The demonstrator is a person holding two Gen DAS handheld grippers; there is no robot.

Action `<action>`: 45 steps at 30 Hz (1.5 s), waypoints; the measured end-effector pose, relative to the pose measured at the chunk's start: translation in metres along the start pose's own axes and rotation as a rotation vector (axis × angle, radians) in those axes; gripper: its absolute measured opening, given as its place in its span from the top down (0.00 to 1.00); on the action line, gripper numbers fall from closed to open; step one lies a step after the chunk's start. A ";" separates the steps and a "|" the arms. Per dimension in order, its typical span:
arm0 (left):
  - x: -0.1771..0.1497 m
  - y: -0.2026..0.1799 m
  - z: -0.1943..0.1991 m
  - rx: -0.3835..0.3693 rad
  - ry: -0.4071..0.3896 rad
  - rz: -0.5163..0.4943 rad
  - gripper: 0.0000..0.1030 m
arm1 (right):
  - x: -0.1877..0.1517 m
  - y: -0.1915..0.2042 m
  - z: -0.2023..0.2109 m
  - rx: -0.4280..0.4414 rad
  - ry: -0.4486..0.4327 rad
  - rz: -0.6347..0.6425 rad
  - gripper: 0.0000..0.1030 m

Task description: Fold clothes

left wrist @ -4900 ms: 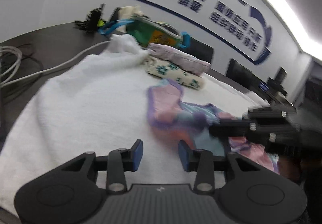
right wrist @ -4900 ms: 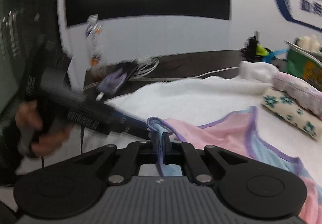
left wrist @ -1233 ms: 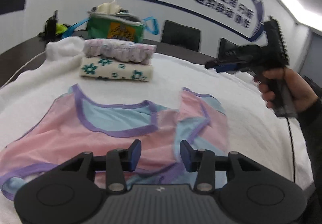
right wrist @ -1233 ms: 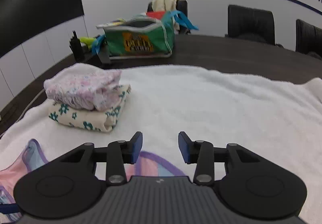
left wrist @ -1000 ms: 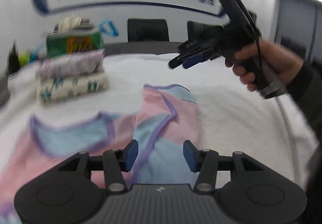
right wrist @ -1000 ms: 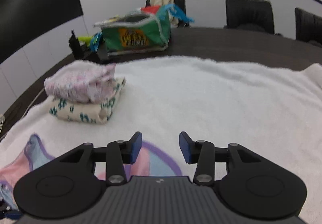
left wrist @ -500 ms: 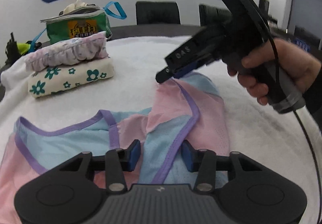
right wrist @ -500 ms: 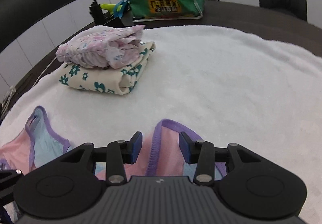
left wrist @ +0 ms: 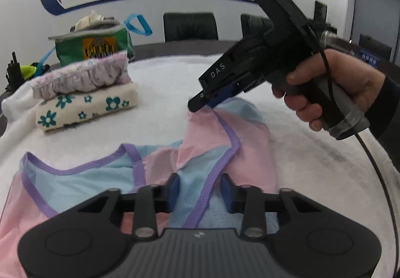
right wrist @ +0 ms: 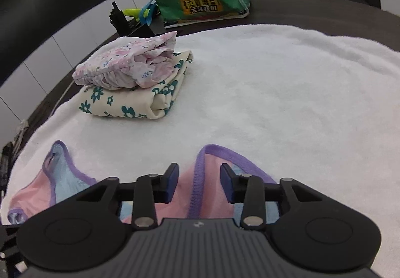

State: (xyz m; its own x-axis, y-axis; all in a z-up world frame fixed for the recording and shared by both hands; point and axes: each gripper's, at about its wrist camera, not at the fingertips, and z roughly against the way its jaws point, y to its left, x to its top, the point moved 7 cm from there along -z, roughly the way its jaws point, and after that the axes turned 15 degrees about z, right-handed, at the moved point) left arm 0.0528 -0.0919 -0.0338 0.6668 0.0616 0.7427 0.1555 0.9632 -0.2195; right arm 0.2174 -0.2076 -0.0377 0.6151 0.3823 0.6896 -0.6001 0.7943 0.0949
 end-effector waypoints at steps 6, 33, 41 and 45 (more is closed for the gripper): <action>0.007 0.012 0.009 -0.065 -0.025 0.129 0.98 | 0.007 0.007 0.008 0.008 -0.057 0.023 0.94; -0.058 -0.141 0.085 -0.561 0.164 0.022 0.80 | -0.141 -0.083 0.165 -0.319 0.055 -0.010 0.81; 0.083 0.035 0.054 -0.070 0.048 0.023 0.50 | -0.089 -0.055 0.129 -0.186 -0.002 0.225 0.60; 0.090 0.046 -0.005 -0.088 0.154 -0.012 0.46 | -0.073 -0.046 0.108 -0.126 0.010 0.315 0.54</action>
